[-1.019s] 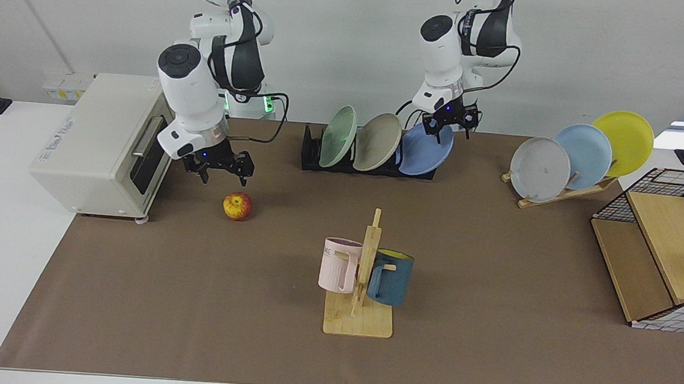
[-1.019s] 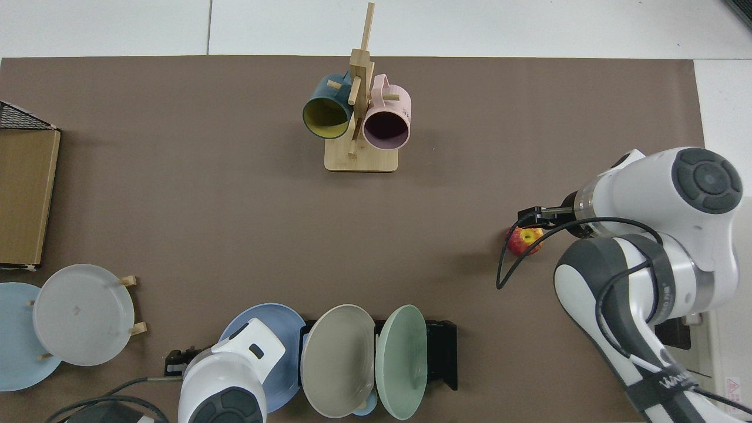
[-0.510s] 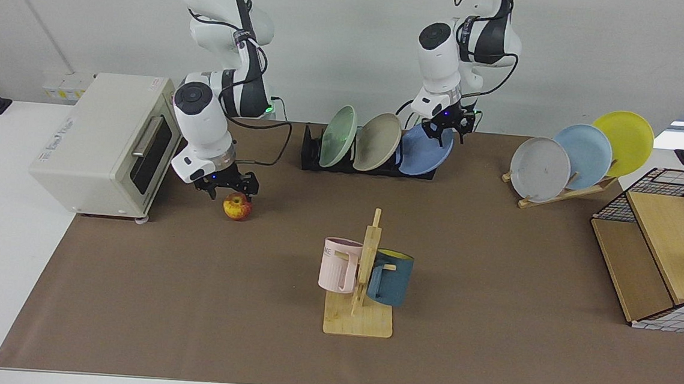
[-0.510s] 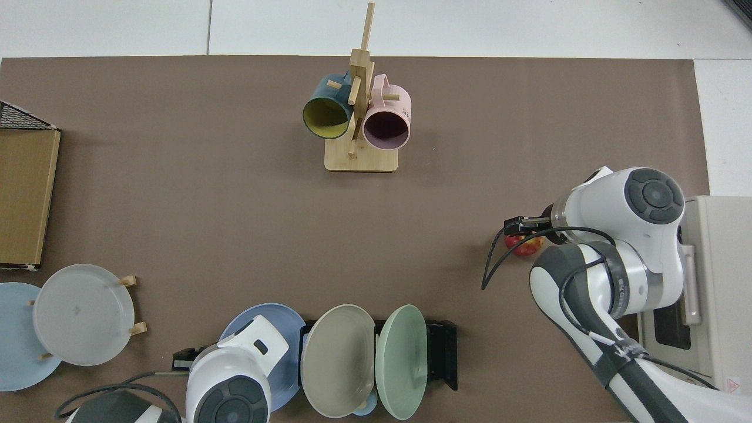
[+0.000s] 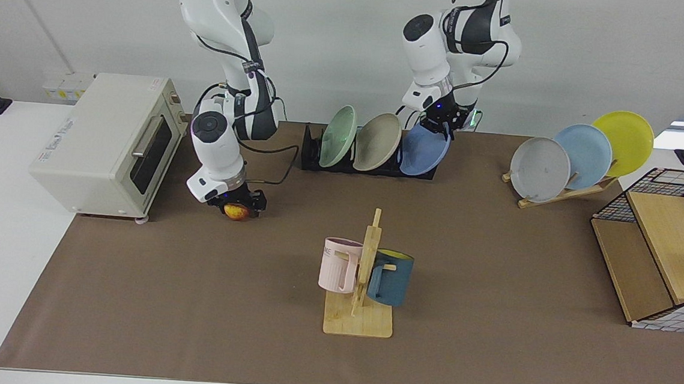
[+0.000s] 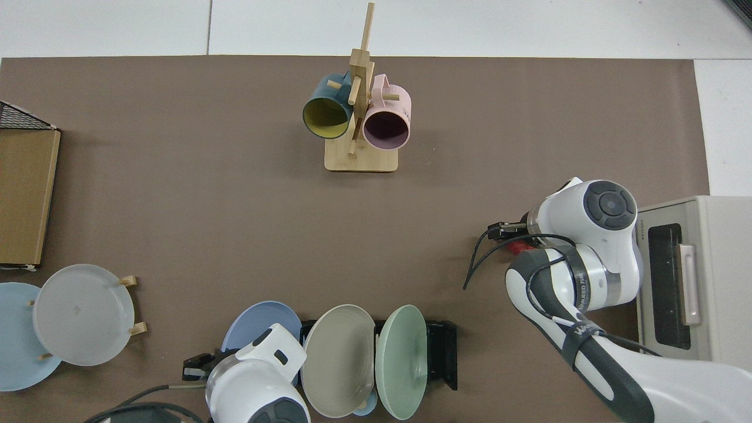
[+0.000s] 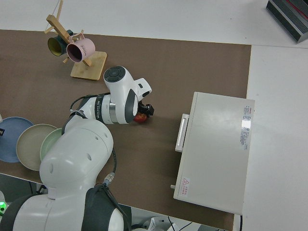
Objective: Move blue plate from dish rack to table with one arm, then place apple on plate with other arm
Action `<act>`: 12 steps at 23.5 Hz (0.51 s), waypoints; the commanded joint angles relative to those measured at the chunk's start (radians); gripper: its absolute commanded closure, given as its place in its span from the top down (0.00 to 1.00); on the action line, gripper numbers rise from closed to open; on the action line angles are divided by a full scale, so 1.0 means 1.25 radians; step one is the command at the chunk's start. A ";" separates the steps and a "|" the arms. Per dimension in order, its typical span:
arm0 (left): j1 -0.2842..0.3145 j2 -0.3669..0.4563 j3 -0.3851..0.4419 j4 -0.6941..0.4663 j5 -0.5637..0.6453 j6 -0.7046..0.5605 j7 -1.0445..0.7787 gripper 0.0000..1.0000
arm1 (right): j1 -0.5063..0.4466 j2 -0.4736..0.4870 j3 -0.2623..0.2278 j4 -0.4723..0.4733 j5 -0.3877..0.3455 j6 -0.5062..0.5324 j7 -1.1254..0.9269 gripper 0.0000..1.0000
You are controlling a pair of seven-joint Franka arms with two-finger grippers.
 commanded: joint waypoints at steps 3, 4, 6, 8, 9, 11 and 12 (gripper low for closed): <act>0.003 -0.012 -0.087 0.069 0.073 -0.122 -0.077 0.00 | 0.003 0.000 -0.002 -0.001 -0.005 0.011 0.020 0.00; 0.004 -0.011 -0.087 0.084 0.078 -0.136 -0.077 0.00 | 0.003 -0.002 -0.002 0.000 -0.005 0.008 0.021 0.00; 0.007 -0.007 -0.084 0.111 0.081 -0.159 -0.072 0.00 | 0.003 -0.009 -0.003 0.005 -0.005 -0.010 0.021 0.00; 0.020 -0.007 -0.082 0.136 0.083 -0.179 -0.066 0.00 | 0.001 -0.020 -0.003 0.013 -0.005 -0.033 0.020 0.00; 0.030 -0.005 -0.081 0.147 0.089 -0.181 -0.059 0.00 | 0.001 -0.029 -0.004 0.019 -0.005 -0.044 0.018 0.00; 0.058 0.001 -0.081 0.171 0.093 -0.179 -0.047 0.00 | -0.006 -0.047 -0.004 0.032 -0.005 -0.074 0.017 0.00; 0.083 0.005 -0.082 0.183 0.093 -0.169 -0.041 0.00 | -0.008 -0.060 -0.004 0.044 -0.005 -0.097 0.016 0.00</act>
